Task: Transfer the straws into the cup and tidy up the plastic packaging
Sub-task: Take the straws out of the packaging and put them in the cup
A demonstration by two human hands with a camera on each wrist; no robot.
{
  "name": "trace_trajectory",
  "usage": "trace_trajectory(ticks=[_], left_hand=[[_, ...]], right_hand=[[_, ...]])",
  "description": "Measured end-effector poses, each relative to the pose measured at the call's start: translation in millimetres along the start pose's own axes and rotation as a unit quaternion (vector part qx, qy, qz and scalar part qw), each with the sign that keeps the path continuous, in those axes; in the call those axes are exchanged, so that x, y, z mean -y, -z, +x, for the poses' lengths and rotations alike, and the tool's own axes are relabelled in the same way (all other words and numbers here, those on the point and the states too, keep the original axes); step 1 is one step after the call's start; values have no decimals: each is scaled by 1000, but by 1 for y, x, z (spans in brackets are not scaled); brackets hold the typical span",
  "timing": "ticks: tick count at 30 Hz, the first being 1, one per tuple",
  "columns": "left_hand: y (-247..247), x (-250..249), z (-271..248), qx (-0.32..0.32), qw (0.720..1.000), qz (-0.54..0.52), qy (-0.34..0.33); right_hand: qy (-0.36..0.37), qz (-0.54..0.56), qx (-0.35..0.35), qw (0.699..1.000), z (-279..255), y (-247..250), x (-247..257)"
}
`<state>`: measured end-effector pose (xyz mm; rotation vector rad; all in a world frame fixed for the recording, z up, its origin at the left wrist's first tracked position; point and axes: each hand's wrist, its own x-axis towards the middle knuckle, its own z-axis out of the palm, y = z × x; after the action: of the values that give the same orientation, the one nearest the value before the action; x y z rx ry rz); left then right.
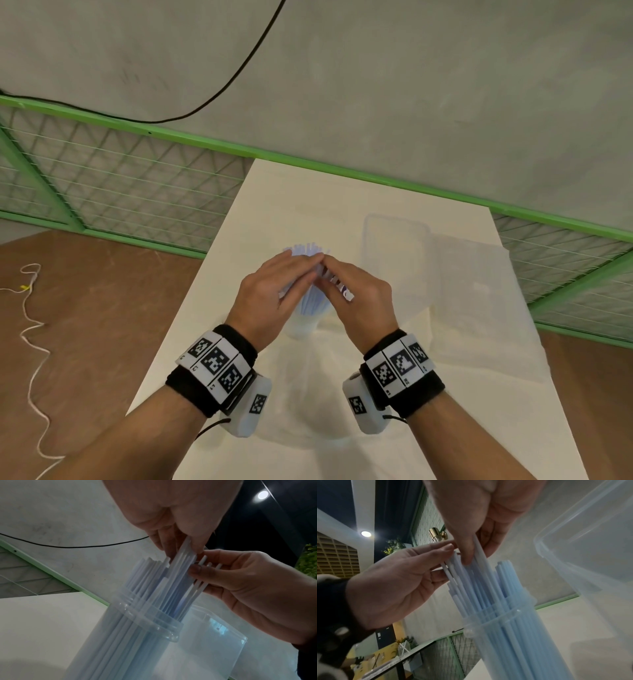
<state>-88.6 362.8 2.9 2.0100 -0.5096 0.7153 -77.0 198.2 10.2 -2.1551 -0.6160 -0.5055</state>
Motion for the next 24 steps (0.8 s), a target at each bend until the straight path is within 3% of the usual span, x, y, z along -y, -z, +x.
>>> trace_trajectory(ticks=[7,14,18,24], left_hand=[[-2,4,-4,0,1000,14,-21],[2,-1,-10,21,1000,-17,10],[6,-2,-17,49,999,-12,17],[13,-2,-23,23,999,1,23]], right_hand=[[71,-51,12,996,-12,-4,-7],[41,-71,21,996,-27,1,-13],[56,-90,12,994,-29,-7,-22],[102,-135,1,986,-25,-8,-26]])
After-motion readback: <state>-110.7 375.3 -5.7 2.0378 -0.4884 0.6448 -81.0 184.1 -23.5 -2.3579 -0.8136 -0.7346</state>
